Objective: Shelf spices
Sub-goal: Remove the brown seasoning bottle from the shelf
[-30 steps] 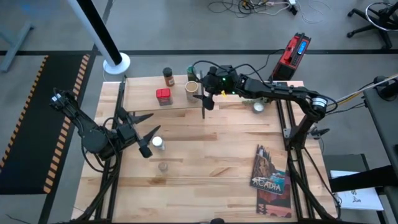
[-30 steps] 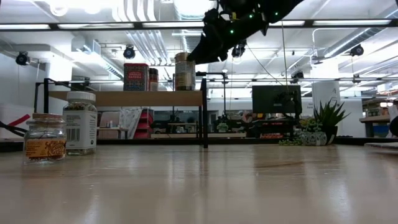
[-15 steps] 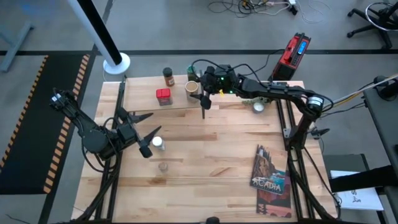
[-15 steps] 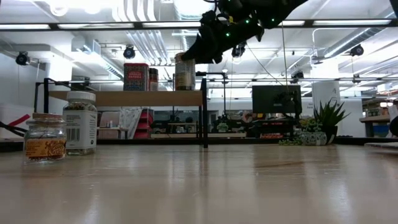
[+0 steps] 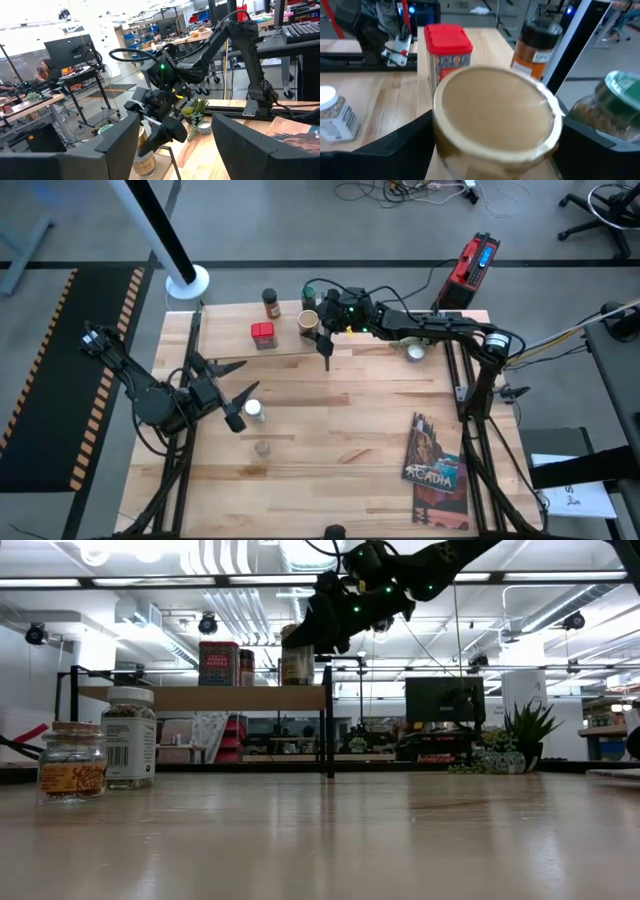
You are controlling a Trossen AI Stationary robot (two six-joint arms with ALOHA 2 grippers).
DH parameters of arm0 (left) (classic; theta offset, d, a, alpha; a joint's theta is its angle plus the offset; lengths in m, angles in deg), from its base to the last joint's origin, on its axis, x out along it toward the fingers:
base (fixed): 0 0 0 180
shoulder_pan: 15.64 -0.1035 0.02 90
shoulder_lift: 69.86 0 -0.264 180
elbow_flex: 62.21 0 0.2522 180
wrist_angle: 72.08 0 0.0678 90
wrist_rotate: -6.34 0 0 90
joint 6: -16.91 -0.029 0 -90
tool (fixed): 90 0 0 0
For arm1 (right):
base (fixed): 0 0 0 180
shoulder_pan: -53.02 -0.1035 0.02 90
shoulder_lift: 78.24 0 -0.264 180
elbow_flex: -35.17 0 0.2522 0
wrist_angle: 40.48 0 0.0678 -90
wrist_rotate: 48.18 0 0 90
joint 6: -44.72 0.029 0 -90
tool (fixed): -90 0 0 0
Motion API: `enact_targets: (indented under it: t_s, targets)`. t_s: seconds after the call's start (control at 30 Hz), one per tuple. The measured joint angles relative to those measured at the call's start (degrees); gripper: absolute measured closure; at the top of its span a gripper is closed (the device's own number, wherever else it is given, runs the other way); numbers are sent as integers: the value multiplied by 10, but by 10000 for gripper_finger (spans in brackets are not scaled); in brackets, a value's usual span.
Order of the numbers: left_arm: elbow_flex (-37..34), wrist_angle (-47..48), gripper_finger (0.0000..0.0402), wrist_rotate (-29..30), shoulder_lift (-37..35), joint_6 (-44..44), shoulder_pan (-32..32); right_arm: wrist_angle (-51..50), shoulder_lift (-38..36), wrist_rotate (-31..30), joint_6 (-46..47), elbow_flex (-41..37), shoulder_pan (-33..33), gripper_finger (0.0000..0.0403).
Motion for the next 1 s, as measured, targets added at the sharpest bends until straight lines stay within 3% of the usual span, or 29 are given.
enact_targets:
  t_s: [0.27,0.63,1.0]
  targets:
    - [0,2,172,0,0,0,0,16,3,0,0,0,-3,86]
    - [0,0,179,0,0,0,-4,23,4,0,18,0,-3,141]
    - [0,-1,172,-14,0,4,-11,31,5,-8,29,0,-3,144]
